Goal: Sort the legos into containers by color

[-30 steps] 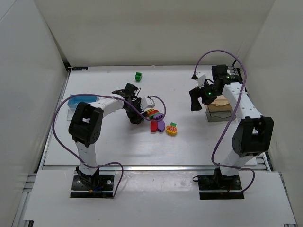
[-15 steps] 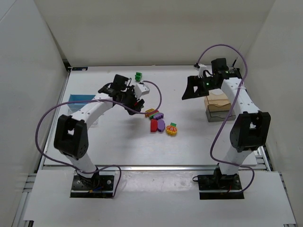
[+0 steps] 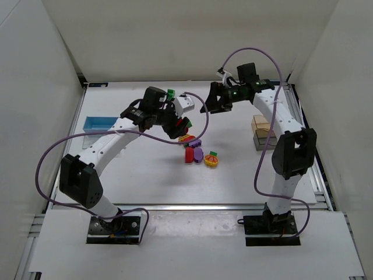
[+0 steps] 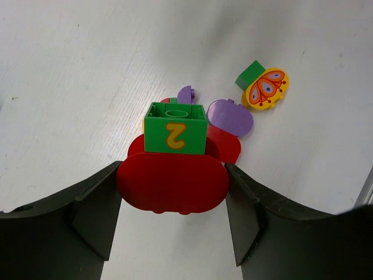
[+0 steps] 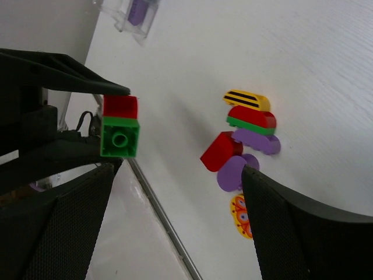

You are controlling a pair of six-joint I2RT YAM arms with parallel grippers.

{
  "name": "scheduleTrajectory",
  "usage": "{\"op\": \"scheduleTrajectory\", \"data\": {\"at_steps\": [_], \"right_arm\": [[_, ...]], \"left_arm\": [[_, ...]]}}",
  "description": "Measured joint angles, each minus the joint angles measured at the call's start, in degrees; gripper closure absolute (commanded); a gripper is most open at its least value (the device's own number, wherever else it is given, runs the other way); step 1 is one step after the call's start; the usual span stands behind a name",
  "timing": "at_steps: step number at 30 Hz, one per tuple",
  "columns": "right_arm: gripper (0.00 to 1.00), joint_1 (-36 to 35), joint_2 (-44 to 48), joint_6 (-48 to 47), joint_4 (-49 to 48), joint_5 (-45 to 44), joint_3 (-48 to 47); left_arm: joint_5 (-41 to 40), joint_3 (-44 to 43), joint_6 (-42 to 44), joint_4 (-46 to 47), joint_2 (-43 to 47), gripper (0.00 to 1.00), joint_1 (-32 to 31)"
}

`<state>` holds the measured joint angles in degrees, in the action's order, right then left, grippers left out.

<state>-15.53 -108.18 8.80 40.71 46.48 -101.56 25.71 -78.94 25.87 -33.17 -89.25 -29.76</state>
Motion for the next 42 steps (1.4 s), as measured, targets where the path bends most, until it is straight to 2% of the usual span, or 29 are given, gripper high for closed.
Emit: {"op": "scheduleTrajectory", "data": {"at_steps": [14,21,32,35,40,42], "right_arm": [[0.11,-5.9,-1.3,4.5,-2.8,6.3,-1.0],[0.18,-6.5,-1.5,4.9,-3.3,8.3,-1.0],[0.19,-6.5,-2.1,3.9,-3.0,9.2,0.5],[0.24,-6.5,-2.5,3.5,-3.0,9.2,0.5],[0.39,-6.4,-3.3,3.0,-3.1,9.8,0.5],[0.4,-6.5,-3.7,2.9,-3.1,10.3,0.5]], "left_arm": [[-2.8,-2.7,-1.1,1.5,-1.8,0.67,-3.3],[-4.0,-3.5,-0.9,2.0,-3.8,0.68,-3.4],[-5.0,-5.4,-0.9,3.7,-5.6,0.68,-3.4],[-5.0,-6.3,-0.9,4.1,-5.8,0.67,-3.4],[-5.0,-6.4,-1.2,4.4,-5.9,0.67,-3.4],[-5.0,-6.4,-1.3,4.5,-5.9,0.67,-3.4]]}}
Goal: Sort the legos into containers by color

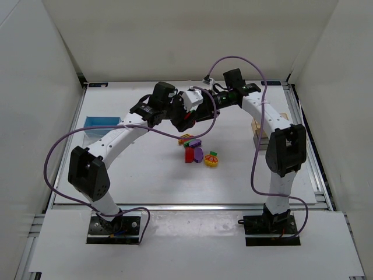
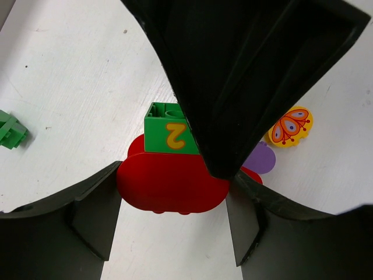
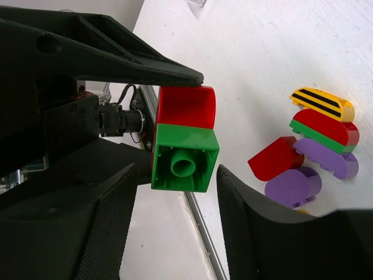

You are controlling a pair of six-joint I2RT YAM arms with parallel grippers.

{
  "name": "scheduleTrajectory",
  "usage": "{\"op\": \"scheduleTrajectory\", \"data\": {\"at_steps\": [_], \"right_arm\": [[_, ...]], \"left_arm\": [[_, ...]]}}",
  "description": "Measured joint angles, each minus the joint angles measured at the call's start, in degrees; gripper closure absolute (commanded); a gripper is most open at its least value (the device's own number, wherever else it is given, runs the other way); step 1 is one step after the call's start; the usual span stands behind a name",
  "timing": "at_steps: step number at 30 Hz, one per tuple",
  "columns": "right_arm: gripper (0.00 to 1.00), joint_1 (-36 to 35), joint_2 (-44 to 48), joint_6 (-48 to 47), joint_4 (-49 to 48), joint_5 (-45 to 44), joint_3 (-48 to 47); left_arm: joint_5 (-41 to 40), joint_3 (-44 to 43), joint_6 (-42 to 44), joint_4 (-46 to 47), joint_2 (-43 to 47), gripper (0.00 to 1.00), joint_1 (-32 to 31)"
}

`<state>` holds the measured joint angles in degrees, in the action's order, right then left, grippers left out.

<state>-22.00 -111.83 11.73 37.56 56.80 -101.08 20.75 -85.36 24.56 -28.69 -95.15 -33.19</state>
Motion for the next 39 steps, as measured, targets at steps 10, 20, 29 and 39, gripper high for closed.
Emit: {"op": "scheduleTrajectory", "data": {"at_steps": [10,20,29,39], "right_arm": [[0.36,0.0,-0.2,1.4,-0.7,1.7,0.0],[0.61,0.5,-0.3,3.5,-2.3,1.9,-0.1],[0.46,0.4,-0.7,5.3,-3.2,3.3,-0.1],[0.73,0.6,-1.1,6.4,-3.6,3.5,-0.4]], "left_arm": [[0.4,0.0,0.0,0.0,0.0,0.67,0.0],[0.8,0.3,0.0,0.7,0.1,0.67,0.0],[0.7,1.7,0.0,1.4,0.9,0.67,0.0],[0.6,1.7,0.2,1.6,1.3,0.67,0.0]]}}
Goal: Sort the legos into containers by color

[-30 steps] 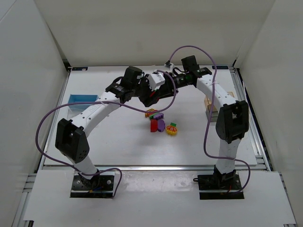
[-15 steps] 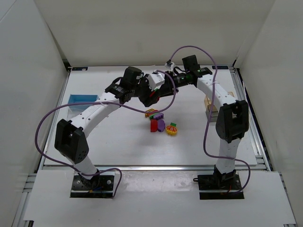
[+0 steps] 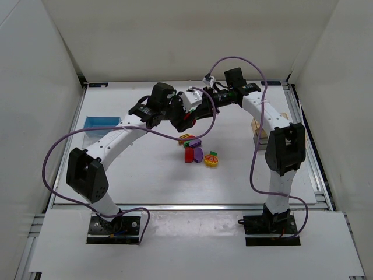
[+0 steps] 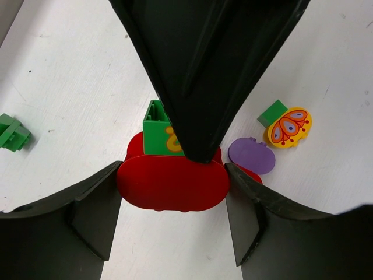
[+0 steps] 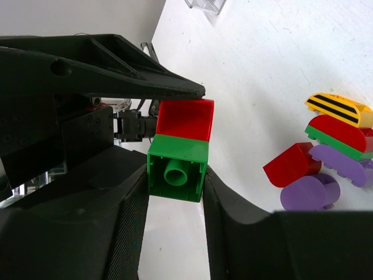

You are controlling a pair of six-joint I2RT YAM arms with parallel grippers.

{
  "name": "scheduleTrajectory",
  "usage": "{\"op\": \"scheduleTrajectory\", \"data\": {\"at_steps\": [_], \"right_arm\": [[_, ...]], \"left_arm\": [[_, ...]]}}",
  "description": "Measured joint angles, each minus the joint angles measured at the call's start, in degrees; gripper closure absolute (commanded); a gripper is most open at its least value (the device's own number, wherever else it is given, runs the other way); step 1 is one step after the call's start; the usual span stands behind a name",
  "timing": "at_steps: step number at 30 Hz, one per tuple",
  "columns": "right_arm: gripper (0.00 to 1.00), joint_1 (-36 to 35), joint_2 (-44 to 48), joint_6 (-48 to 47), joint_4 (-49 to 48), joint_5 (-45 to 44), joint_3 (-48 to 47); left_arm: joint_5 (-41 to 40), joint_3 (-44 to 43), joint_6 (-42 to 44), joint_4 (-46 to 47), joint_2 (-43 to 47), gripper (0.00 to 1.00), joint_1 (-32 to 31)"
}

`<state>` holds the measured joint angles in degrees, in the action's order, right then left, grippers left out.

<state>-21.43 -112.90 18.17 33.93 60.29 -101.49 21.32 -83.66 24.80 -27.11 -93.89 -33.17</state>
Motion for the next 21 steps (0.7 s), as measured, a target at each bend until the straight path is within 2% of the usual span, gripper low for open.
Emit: {"op": "scheduleTrajectory", "data": {"at_steps": [5,9,14,21], "right_arm": [[0.85,0.0,0.0,0.3,-0.3,-0.1,0.0],[0.99,0.1,0.0,0.6,-0.3,0.0,-0.1],[1.0,1.0,0.0,1.0,-0.2,0.2,-0.5],[1.0,7.1,0.8,-0.8,-0.8,-0.3,-2.8]], "left_arm": [[-0.1,0.7,0.1,0.7,0.4,0.67,0.0],[-0.1,1.6,0.2,1.5,1.0,0.67,0.0],[-0.1,3.2,0.2,3.9,1.7,0.69,0.0],[0.6,7.2,-0.2,-0.4,2.3,0.69,-1.0]]}}
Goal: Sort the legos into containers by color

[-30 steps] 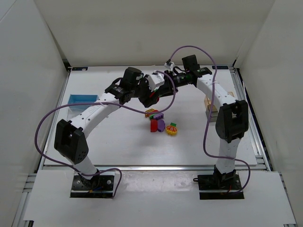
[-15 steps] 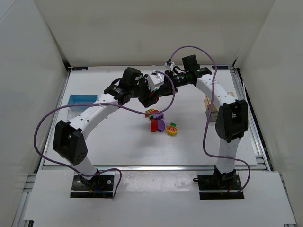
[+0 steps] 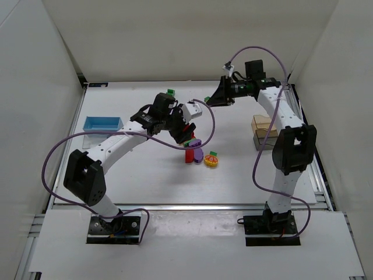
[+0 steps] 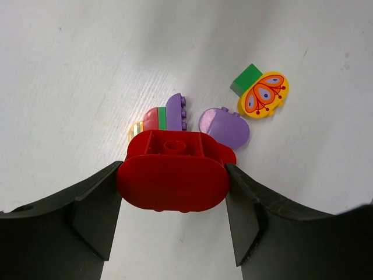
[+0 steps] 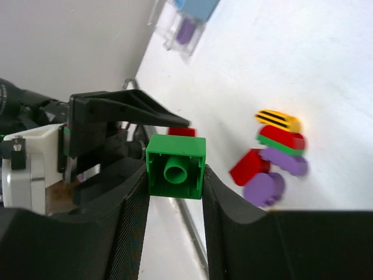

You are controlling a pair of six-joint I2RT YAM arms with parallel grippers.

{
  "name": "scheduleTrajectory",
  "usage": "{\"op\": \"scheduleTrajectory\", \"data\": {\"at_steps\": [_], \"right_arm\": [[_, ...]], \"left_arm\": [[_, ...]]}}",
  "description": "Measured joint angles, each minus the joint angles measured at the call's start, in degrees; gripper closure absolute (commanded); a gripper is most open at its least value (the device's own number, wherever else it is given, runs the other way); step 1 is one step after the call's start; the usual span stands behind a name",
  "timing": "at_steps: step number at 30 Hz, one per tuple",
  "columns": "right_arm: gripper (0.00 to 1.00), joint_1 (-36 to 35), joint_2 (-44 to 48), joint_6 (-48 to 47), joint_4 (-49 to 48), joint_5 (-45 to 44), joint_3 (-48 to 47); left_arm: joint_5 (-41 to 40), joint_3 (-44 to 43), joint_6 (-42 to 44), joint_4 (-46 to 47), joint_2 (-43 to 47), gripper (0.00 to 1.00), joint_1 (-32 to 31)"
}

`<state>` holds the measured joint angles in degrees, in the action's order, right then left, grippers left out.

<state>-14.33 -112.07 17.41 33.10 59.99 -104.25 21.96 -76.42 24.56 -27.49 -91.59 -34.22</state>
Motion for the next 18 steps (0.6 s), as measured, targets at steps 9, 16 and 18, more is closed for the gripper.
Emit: {"op": "scheduleTrajectory", "data": {"at_steps": [9,16,18], "right_arm": [[1.0,9.1,9.5,-16.3,9.0,-17.2,7.4],[1.0,20.6,20.0,-28.8,14.5,-32.1,16.0],[1.0,23.0,21.6,-31.6,15.7,-34.1,18.3]], "left_arm": [[-0.1,-2.7,-2.0,-2.1,-0.3,0.68,-0.2],[0.4,-17.6,-7.1,-2.3,-5.6,0.68,-0.2],[0.6,-20.2,-8.0,-2.3,-7.2,0.68,-0.3]]}}
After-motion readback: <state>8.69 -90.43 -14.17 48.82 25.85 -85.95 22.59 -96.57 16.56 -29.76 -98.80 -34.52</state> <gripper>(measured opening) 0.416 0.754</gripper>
